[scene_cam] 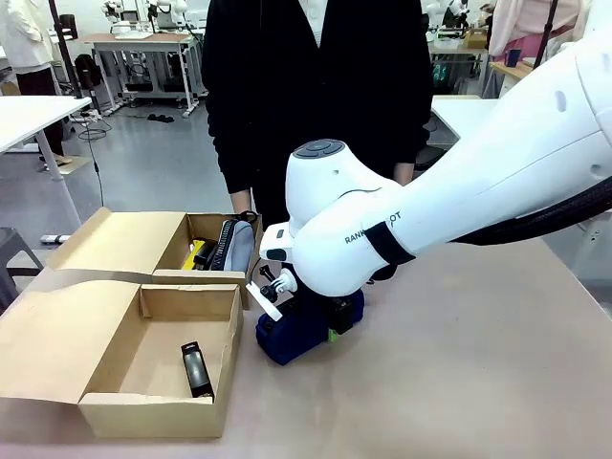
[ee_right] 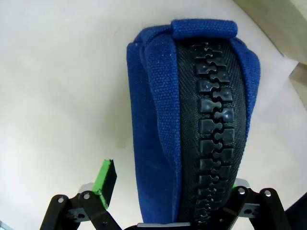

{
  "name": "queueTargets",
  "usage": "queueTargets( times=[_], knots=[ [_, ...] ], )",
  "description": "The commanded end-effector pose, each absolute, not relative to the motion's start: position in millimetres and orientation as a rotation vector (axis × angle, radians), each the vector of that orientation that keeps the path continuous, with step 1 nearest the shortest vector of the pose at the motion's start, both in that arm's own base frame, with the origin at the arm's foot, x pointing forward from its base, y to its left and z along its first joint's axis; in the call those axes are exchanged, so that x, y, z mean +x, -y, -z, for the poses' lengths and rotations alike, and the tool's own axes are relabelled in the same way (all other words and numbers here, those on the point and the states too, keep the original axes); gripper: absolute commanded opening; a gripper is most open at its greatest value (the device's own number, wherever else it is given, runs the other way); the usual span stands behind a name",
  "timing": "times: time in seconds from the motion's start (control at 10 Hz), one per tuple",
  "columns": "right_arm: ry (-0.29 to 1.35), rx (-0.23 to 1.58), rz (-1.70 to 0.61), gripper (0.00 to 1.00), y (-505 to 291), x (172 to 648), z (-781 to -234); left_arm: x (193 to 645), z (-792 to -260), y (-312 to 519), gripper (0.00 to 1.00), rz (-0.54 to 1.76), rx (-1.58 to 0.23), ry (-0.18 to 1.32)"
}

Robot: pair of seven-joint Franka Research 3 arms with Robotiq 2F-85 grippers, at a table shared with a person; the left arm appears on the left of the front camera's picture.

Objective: Place items inside the box.
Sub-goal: Pick up a Pencil pouch or Stapler and place it inside the Mailer Box closest to the robot.

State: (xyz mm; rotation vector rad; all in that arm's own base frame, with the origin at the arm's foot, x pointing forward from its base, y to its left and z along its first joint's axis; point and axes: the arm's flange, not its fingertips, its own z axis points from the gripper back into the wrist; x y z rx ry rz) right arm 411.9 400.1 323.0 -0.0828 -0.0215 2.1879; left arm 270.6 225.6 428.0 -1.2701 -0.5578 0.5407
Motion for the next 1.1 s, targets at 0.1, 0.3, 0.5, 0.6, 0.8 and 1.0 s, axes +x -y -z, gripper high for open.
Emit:
queueTargets(
  times=[0.1, 0.3, 0.5, 0.6, 0.8, 1.0],
  knots=[
    [-0.003, -0.090, -2.145, 0.45, -404.8, 408.2, -323.8, 269.1, -429.0, -224.9, 1.00, -0.524, -1.282, 0.575],
    [0.008, -0.069, -2.141, 0.00, -403.0, 406.2, -324.9, 269.1, -429.0, -224.9, 1.00, -0.524, -1.282, 0.575],
    [0.001, -0.061, -2.134, 0.00, -399.4, 404.2, -326.2, 269.1, -429.0, -224.9, 1.00, -0.524, -1.282, 0.575],
    [-0.009, -0.058, -2.131, 0.18, -398.7, 403.8, -325.9, 269.1, -429.0, -224.9, 1.00, -0.524, -1.282, 0.575],
    [-0.019, -0.051, -2.129, 0.00, -398.5, 403.5, -325.7, 269.1, -429.0, -224.9, 1.00, -0.524, -1.282, 0.575],
    [-0.025, -0.040, -2.125, 0.00, -398.1, 402.8, -325.3, 269.1, -429.0, -224.9, 1.00, -0.524, -1.282, 0.575]
  ],
)
